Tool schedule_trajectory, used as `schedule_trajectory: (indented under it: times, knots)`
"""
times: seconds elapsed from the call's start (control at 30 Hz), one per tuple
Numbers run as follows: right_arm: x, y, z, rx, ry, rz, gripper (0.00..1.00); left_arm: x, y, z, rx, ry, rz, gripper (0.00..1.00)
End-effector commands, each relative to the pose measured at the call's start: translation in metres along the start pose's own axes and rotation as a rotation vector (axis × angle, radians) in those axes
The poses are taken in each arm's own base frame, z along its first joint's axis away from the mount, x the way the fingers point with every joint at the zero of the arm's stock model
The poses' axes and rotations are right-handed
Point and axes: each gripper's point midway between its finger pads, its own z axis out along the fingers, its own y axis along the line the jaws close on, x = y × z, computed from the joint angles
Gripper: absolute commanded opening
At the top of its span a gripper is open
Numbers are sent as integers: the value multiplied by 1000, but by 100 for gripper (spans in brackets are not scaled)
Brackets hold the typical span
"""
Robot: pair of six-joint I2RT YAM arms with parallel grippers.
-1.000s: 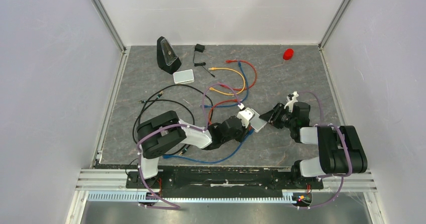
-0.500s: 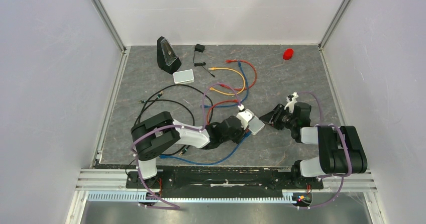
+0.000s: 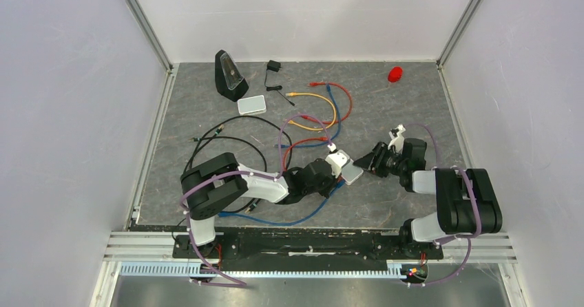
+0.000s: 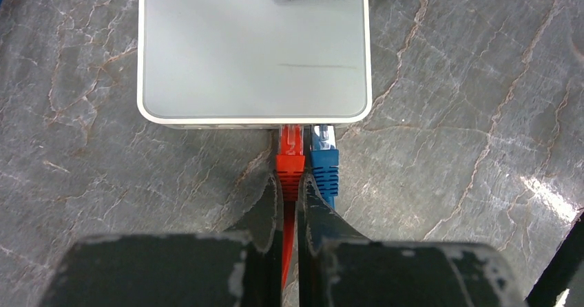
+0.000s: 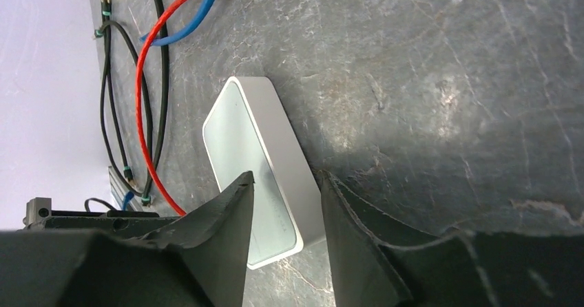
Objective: Insert the plug into the switch port
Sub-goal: Insert the connector into the switch port.
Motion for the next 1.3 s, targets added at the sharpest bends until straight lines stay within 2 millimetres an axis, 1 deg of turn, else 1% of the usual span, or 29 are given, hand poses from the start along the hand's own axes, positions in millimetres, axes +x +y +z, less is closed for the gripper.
schedule_trajectory:
  times: [0.0, 0.1, 0.17, 0.23, 0.3, 0.47, 0.57, 0.6, 0.63, 0.8, 0.87, 1.0, 1.1, 1.17, 1.27]
  knots:
    - [11, -11, 0, 46, 106, -40, 46, 54, 6, 1, -4, 165, 31, 2]
    - [6, -11, 2, 60, 144, -64, 48, 54, 8, 1, -14, 153, 29, 2]
    - [13, -12, 3, 45, 175, -50, 47, 55, 9, 2, -18, 139, 13, 2]
    - [24, -18, 2, 50, 193, -36, 45, 57, 11, 3, -18, 126, -16, 2]
    - [42, -24, 0, 49, 217, -9, 42, 58, 10, 5, -14, 111, -40, 2]
    - [77, -21, -7, -8, 239, 90, 33, 57, 3, 11, 20, 78, -93, 2]
    - [90, -19, -11, -17, 229, 152, 29, 57, 1, 14, 26, 62, -120, 2]
    - [100, -15, -13, -29, 244, 153, 28, 56, 1, 14, 28, 51, -127, 2]
    - [105, -14, -15, -32, 244, 175, 27, 56, 2, 14, 24, 41, -135, 2]
    - [122, -3, -19, -71, 253, 208, 26, 54, -4, 14, 64, 14, -165, 2]
    - [133, 3, -24, -88, 271, 239, 26, 54, -6, 16, 82, 9, -168, 2]
    - [144, 14, -26, -121, 295, 257, 25, 55, -9, 20, 103, -4, -158, 2]
    - [148, 20, -29, -136, 296, 268, 24, 53, -10, 22, 109, -6, -131, 2]
    - [150, 19, -29, -133, 298, 273, 23, 49, -11, 24, 115, -10, -111, 2]
    - [155, 18, -32, -123, 305, 276, 23, 49, -9, 29, 101, 2, -98, 2]
